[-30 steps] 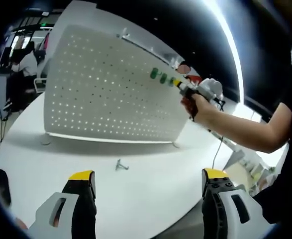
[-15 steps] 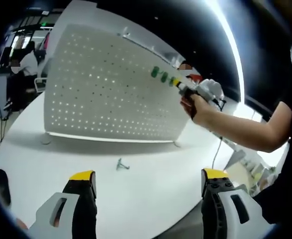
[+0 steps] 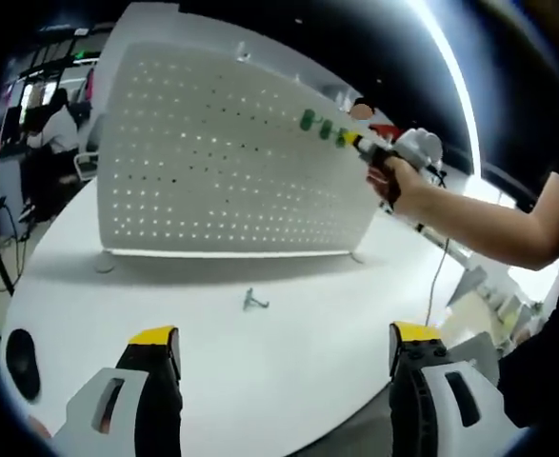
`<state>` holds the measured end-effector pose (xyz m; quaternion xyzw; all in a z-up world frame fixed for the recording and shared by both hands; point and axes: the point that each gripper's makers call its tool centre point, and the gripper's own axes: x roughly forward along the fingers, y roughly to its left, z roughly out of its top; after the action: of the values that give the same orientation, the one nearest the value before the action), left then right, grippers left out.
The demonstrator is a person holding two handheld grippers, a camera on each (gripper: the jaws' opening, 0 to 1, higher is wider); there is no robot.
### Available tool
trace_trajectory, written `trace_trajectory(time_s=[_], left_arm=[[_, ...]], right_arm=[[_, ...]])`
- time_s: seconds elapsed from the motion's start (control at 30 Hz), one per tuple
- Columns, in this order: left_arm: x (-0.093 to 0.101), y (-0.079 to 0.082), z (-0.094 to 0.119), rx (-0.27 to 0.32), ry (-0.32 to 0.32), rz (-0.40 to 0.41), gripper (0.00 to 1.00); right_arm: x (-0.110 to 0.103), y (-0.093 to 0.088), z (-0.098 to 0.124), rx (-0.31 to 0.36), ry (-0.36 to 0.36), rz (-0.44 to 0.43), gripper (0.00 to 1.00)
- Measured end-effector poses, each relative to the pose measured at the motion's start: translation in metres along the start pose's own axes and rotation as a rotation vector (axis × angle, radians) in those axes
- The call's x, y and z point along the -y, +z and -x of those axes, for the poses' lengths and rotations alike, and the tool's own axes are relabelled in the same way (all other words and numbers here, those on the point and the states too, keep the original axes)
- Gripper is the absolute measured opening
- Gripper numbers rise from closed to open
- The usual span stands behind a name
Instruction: Insert the hook assembly into the mounting plate slot until the hook locks in place.
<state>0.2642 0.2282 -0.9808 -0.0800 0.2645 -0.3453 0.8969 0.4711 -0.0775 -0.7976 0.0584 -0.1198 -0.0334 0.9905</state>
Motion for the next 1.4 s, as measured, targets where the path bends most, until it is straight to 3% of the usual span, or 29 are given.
trace_trajectory(time_s=[0.23, 0.3, 0.37, 0.47, 0.57, 0.77, 0.83, 1.0, 1.13, 1.23, 1.4], left_arm=[[0.002, -0.003, 0.001, -0.007, -0.001, -0.005, 0.92], [0.004, -0.009, 0.002, -0.04, -0.005, -0.043, 0.93], [0.006, -0.019, 0.002, -0.096, -0.01, -0.085, 0.95], [0.006, -0.022, 0.002, -0.103, -0.014, -0.085, 0.96], [0.008, -0.022, 0.002, -0.104, -0.017, -0.079, 0.96], [0.01, -0.026, 0.004, -0.12, -0.02, -0.084, 0.98], [0.012, -0.026, 0.005, -0.114, -0.025, -0.072, 1.0], [0.014, -0.03, 0.007, -0.124, -0.032, -0.066, 0.99], [0.017, -0.035, 0.009, -0.137, -0.039, -0.053, 0.99], [0.019, -0.038, 0.01, -0.124, -0.05, -0.026, 0.98], [0.017, -0.05, 0.014, -0.165, -0.032, -0.025, 0.98]], right_arm=[[-0.001, 0.017, 0.023, 0.009, 0.062, 0.058, 0.23], [-0.001, 0.017, 0.037, -0.008, 0.091, 0.084, 0.26], [-0.002, 0.008, 0.052, -0.066, 0.129, 0.13, 0.27], [-0.005, -0.021, 0.08, -0.218, 0.204, 0.097, 0.26], [0.0, -0.034, 0.104, -0.276, 0.219, 0.144, 0.27], [0.01, -0.064, 0.157, -0.404, 0.205, 0.116, 0.3], [0.008, -0.086, 0.18, -0.488, 0.243, 0.156, 0.31], [0.001, -0.116, 0.228, -0.601, 0.286, 0.152, 0.34], [-0.017, -0.139, 0.263, -0.717, 0.394, 0.221, 0.35], [-0.029, -0.144, 0.278, -0.74, 0.429, 0.201, 0.35], [-0.043, -0.15, 0.298, -0.773, 0.471, 0.165, 0.35]])
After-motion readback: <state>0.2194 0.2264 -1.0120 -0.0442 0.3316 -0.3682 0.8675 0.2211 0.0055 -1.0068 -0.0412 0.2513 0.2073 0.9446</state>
